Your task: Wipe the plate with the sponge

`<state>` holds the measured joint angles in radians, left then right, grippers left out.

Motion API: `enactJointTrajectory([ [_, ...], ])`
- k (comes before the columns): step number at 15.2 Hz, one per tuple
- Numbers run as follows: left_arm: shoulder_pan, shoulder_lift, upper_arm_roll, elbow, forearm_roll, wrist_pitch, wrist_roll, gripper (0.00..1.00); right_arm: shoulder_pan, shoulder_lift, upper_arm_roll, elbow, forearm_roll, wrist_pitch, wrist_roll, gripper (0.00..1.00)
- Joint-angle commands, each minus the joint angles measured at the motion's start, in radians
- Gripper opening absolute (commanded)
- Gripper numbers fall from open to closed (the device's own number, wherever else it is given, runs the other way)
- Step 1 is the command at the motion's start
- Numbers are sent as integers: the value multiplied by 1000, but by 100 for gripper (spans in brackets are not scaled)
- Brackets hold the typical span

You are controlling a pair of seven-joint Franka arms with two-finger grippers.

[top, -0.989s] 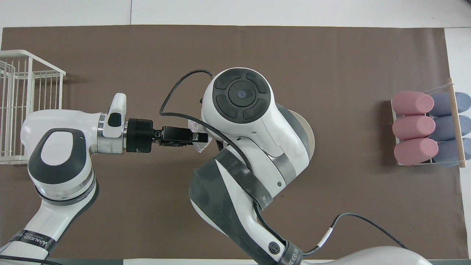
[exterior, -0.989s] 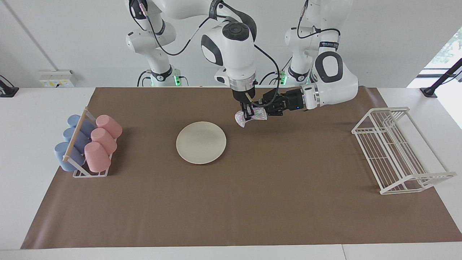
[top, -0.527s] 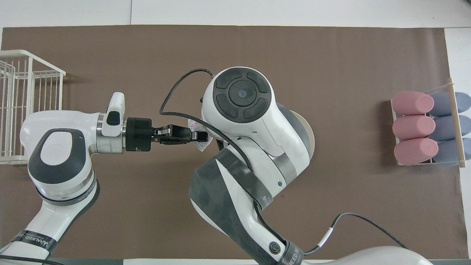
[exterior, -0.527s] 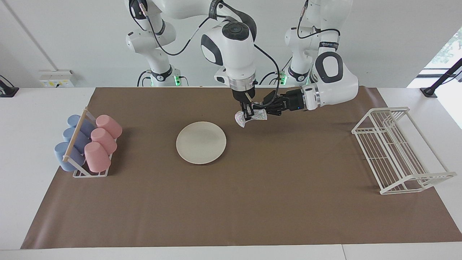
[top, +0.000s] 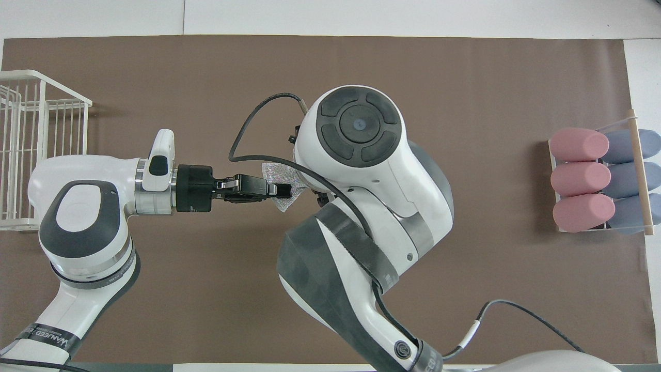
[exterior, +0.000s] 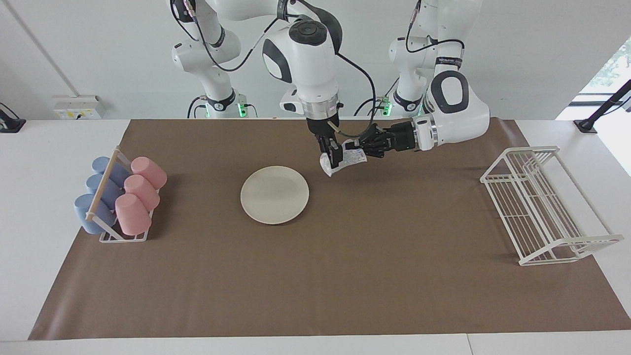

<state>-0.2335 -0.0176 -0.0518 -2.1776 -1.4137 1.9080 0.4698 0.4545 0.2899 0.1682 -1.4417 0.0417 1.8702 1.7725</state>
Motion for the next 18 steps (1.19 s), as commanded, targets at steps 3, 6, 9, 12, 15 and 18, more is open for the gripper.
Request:
enactJointTrajectory([
  [3, 19, -12, 13, -8, 34, 6, -46, 0, -103, -164, 5, -143, -28, 0, -337, 100],
  [6, 19, 8, 13, 56, 230, 19, -173, 0, -216, -264, 5, -207, -28, -28, -702, 100],
  [9, 19, 7, 13, 113, 382, 20, -307, 0, -292, -291, 4, -215, -28, -164, -950, 100],
  [12, 5, 19, 10, 212, 569, 19, -503, 0, -364, -316, 2, -212, -28, -311, -1146, 100],
  [15, -9, 41, 3, 281, 731, 0, -624, 0, -427, -333, 2, -207, -28, -327, -1325, 100],
  [18, -36, 44, 3, 305, 945, -15, -723, 0, -482, -333, 1, -207, -28, -327, -1516, 100],
])
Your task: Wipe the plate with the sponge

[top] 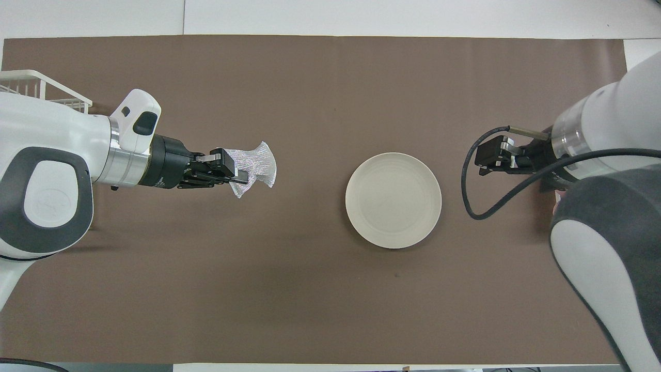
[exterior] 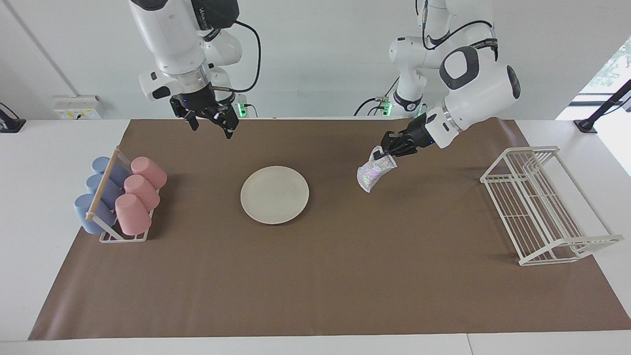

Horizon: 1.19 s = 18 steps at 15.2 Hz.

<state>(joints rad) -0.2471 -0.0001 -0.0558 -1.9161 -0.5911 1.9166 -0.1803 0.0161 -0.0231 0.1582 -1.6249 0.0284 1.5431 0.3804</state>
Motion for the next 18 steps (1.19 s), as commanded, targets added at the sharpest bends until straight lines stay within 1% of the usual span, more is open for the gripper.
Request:
enactJointTrajectory([
  [1, -23, 28, 7, 52, 184, -46, -89, 0, -76, -20, 11, -24, -15, 2, -200, 100],
  [3, -23, 28, 7, 68, 354, -103, -96, 0, -126, -18, 11, -21, -15, 2, -290, 100],
  [4, -23, 28, 7, 69, 416, -128, -97, 0, -139, -18, 11, -21, -15, 5, -307, 100],
  [7, -37, 28, 5, 81, 640, -197, -137, 0, -142, -15, 9, -21, -15, 9, -360, 100],
  [10, -76, 31, 5, 120, 837, -316, -188, 0, -133, -11, 11, -16, -16, 12, -364, 100],
  [11, -104, 55, 5, 144, 903, -365, -194, 0, -131, -17, 7, -15, -16, 12, -362, 100],
  [13, -133, 100, 5, 211, 1032, -476, -215, 0, -105, -20, -29, -13, -15, 14, -360, 100],
  [14, -141, 107, 5, 225, 1095, -513, -215, 0, -90, -20, -54, -15, -15, 8, -359, 100],
  [16, -165, 127, 5, 224, 1220, -557, -215, 0, -74, -18, -101, -21, -15, -1, -362, 100],
  [18, -166, 134, 5, 221, 1318, -590, -215, 0, -65, -21, -111, -13, -13, -23, -357, 100],
])
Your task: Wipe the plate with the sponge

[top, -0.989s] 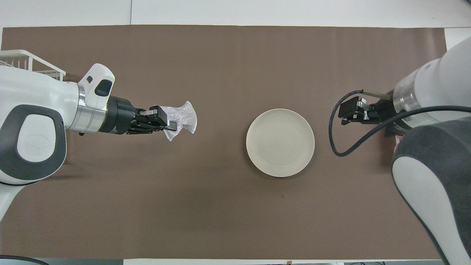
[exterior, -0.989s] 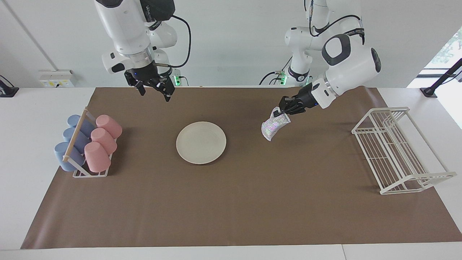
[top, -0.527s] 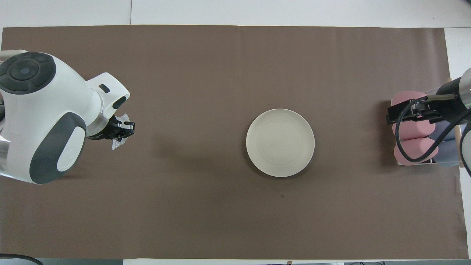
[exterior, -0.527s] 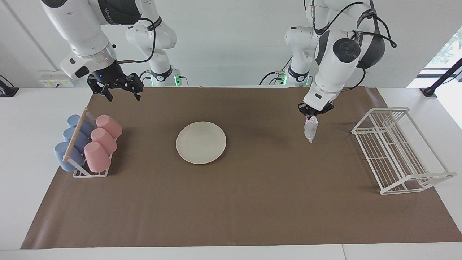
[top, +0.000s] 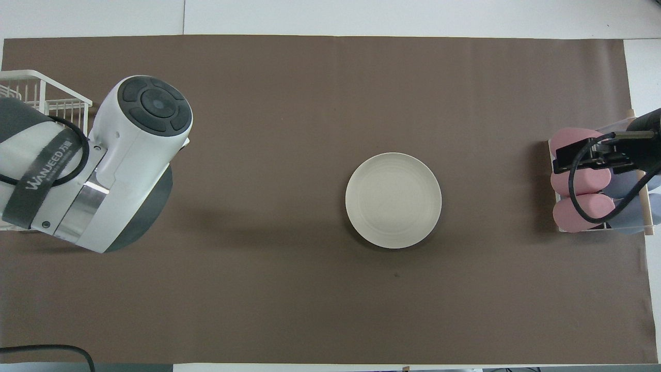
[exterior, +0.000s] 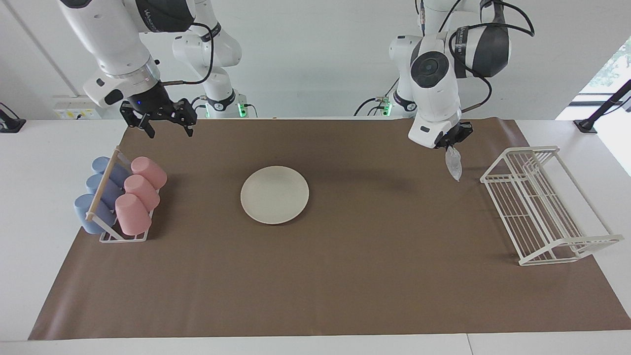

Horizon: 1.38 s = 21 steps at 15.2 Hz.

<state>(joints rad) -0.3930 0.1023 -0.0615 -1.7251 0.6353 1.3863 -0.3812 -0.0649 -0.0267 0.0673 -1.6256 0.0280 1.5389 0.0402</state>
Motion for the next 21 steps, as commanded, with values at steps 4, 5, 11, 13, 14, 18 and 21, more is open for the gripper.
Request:
enactJointTrajectory([
  [4, -9, 105, 11, 22, 304, -79, -13, 0, 91, -18, -107, -16, -11, -20, -22, 100],
  [5, -7, 137, 12, 24, 369, -78, -13, 0, 117, -16, -136, -17, -8, -16, -20, 100],
  [11, 112, 307, 19, 107, 596, -41, -8, 0, 111, 1, -190, 9, -3, -5, -110, 100],
  [13, 152, 349, 19, 146, 606, -1, -7, 0, 111, 2, -190, 10, -4, 27, -115, 100],
  [14, 170, 350, 17, 147, 595, 31, -7, 0, 112, 2, -189, 16, -2, 32, -114, 100],
  [18, 195, 353, 19, 141, 482, 88, -16, 0, 117, 14, -187, 24, -2, 33, -117, 100],
  [21, 212, 353, 19, 139, 455, 94, -31, 0, 116, 14, -187, 23, -4, 32, -118, 100],
])
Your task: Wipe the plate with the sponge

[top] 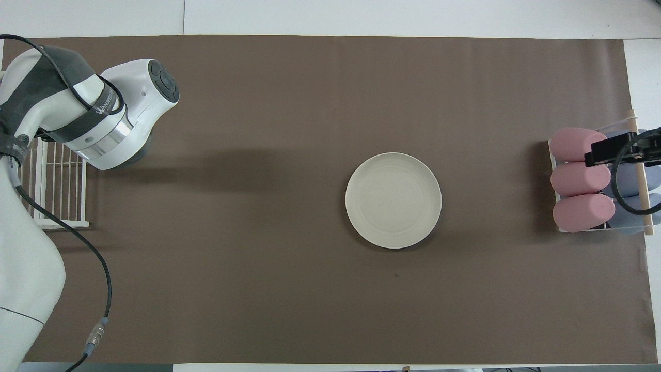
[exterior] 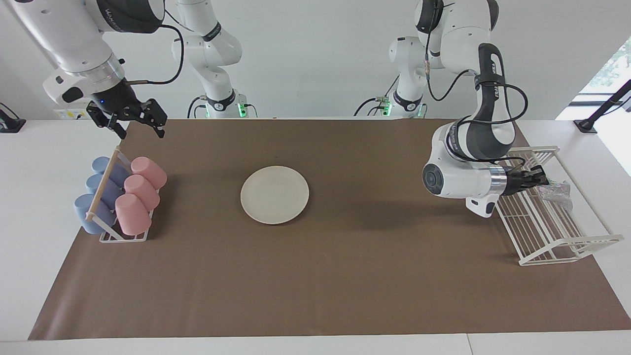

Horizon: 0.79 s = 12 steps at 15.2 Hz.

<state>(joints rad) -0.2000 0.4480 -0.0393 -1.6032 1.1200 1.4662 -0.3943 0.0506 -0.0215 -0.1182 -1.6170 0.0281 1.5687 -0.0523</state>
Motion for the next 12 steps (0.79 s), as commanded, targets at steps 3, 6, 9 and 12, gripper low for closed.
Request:
enactJointTrajectory([
  [3, 24, 8, -4, 14, -62, 49, -52, 0, 2, 9, -3, 14, -8, 2, -26, 100],
  [6, 34, 9, -4, 14, -62, 54, -54, 0, 3, 8, -1, 12, -13, 1, -26, 100],
  [9, 36, 9, -4, 14, -63, 74, -55, 25, 11, 6, -1, 8, -25, -15, -24, 100],
  [12, 39, 9, -4, 6, -62, 83, -60, 70, 12, 8, 0, 12, -60, -25, -24, 100],
])
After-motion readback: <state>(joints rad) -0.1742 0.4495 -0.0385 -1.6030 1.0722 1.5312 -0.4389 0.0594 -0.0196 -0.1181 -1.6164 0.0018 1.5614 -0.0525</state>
